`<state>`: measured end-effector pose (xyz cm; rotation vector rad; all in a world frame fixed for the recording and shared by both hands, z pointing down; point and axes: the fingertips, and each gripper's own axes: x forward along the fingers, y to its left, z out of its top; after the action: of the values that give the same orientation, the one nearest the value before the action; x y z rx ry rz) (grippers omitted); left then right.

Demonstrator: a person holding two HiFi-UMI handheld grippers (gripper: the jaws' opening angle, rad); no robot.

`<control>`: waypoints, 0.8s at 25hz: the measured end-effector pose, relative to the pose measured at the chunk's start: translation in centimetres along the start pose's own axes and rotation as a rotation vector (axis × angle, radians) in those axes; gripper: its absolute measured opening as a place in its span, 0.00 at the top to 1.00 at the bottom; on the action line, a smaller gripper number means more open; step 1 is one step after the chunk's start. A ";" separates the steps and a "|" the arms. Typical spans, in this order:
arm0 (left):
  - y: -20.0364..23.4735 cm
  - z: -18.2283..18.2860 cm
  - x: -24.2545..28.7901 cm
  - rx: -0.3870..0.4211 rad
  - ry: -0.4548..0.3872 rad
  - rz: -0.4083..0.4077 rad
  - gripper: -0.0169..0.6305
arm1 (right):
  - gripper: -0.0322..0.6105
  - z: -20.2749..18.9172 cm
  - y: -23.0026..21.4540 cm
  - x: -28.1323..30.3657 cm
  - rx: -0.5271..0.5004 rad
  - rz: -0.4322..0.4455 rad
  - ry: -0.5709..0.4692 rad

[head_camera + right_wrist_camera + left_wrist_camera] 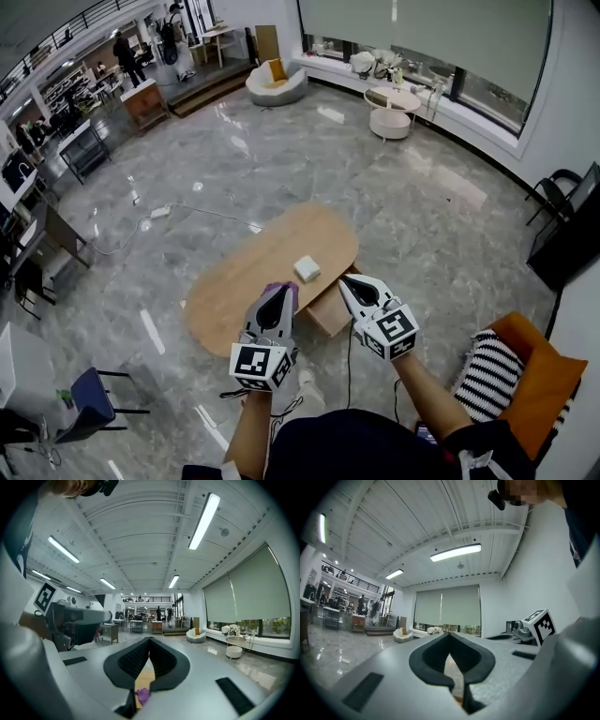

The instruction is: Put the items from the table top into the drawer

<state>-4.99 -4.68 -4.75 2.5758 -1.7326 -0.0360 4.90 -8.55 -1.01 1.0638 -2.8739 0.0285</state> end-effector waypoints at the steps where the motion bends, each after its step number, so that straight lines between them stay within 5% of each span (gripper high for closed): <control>1: 0.7 0.0 0.4 -0.002 0.002 -0.003 0.97 | 0.92 -0.1 -0.1 0.8 0.003 -0.003 0.003; 20: 12.3 -0.2 7.3 -0.055 0.017 -0.090 0.97 | 0.92 0.3 -2.1 12.3 0.014 -0.058 0.042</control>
<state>-13.67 -16.04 -3.96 2.6057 -1.5857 -0.0632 -3.06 -18.17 -0.34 1.1349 -2.8084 0.0660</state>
